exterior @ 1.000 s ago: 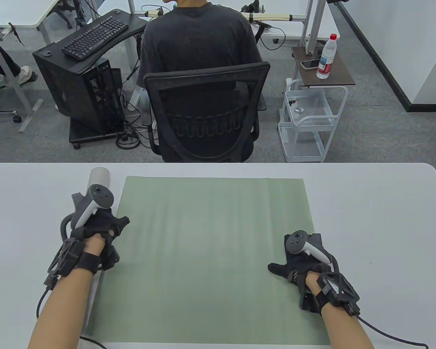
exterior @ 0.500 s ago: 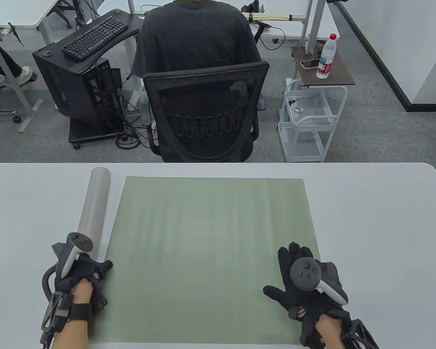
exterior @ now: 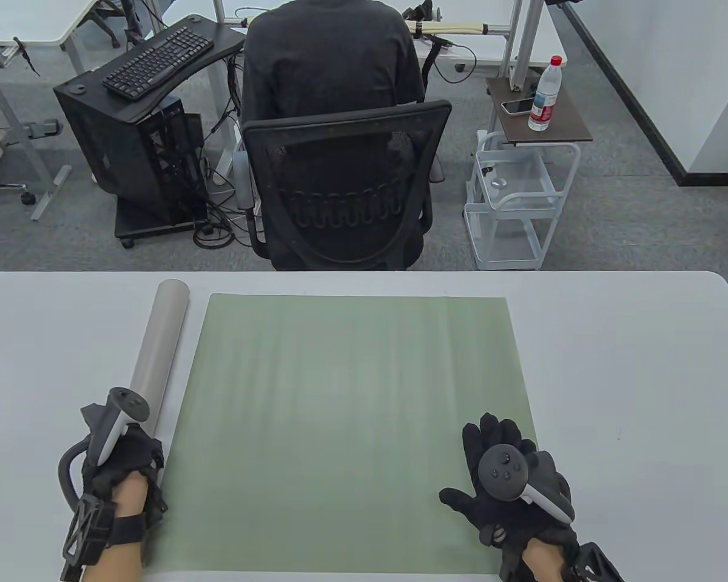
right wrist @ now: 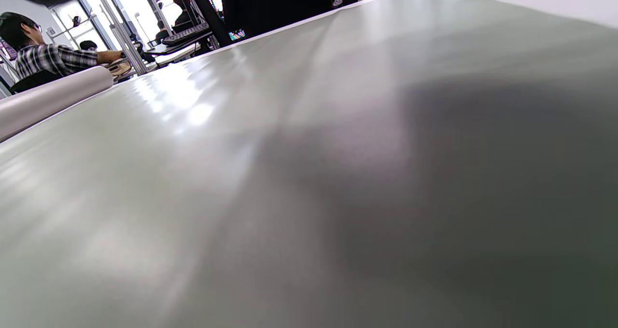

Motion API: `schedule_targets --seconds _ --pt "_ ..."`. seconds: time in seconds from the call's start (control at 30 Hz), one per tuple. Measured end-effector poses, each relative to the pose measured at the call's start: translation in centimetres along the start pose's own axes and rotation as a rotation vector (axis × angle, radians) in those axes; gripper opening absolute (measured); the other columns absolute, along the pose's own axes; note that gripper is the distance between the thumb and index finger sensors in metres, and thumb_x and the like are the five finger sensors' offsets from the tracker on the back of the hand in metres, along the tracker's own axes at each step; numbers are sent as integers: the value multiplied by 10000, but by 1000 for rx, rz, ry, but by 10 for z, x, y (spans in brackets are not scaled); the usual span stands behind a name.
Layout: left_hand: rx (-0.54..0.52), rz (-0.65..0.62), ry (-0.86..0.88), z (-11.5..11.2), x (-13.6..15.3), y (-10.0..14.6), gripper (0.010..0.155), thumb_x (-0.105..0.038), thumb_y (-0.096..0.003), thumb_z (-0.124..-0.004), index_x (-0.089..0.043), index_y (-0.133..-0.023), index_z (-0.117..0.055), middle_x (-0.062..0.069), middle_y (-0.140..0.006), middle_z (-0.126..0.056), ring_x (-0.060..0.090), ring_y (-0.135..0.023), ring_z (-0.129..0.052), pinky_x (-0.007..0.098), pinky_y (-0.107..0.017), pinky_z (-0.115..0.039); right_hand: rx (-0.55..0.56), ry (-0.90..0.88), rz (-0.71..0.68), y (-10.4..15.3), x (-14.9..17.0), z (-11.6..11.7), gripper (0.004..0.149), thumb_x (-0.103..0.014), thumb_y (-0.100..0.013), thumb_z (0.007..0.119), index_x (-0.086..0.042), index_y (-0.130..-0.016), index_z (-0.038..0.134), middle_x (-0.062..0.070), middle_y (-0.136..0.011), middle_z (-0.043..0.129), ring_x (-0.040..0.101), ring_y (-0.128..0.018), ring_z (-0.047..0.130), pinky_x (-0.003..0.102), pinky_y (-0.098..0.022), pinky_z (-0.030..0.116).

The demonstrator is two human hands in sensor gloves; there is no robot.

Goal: Unroll desk mats and stack together

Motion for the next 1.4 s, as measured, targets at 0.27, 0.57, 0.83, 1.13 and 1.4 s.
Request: schedule_targets --seconds 0.27,0.57,0.83,1.13,1.4 --pt "82 -226 529 24 11 23 894 -418 -478 -799 -247 -994 -90 12 -1099 -507 260 -851 -807 436 -628 -750 13 -3 4 1 1 -2 956 -681 -425 605 -299 -952 -95 22 -1005 -236 357 -906 -238 596 -619 -59" --pt "294 -603 1007 40 -17 68 871 -408 -486 -784 -240 -998 -100 8 -1103 -483 263 -861 -792 448 -637 -745 50 -37 -77 4 -17 -7 956 -682 -426 602 -294 -952 -96 35 -1020 -216 376 -915 -218 596 -623 -46" --pt "587 -915 1244 1 -111 131 860 -412 -489 -764 -248 -996 -90 -33 -1109 -468 246 -896 -759 448 -686 -695 -9 -236 -209 8 -24 -5 980 -711 -414 575 -297 -895 -172 85 -1049 -179 455 -950 -137 642 -648 23" --pt "755 -965 1394 -92 -225 185 849 -421 -486 -769 -275 -1002 -111 -68 -1106 -480 257 -981 -638 522 -756 -564 -279 -644 -345 7 -22 11 1028 -751 -393 573 -264 -920 -163 116 -1079 -134 469 -987 -71 664 -664 59" --pt "676 -968 1388 -112 -248 195 865 -432 -495 -733 -279 -973 -28 -71 -1114 -373 266 -1017 -523 537 -774 -485 -305 -652 -312 7 -38 20 1107 -643 -444 766 -175 -945 -103 179 -1100 385 412 -949 688 611 -702 532"
Point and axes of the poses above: the tracker on the back of each hand, its own x axis roughly to the little-finger side, its own y axis roughly from the fingertips to the wrist, z = x × y, the point moved 1 cm from there along -y, roughly from the wrist to the fingertips
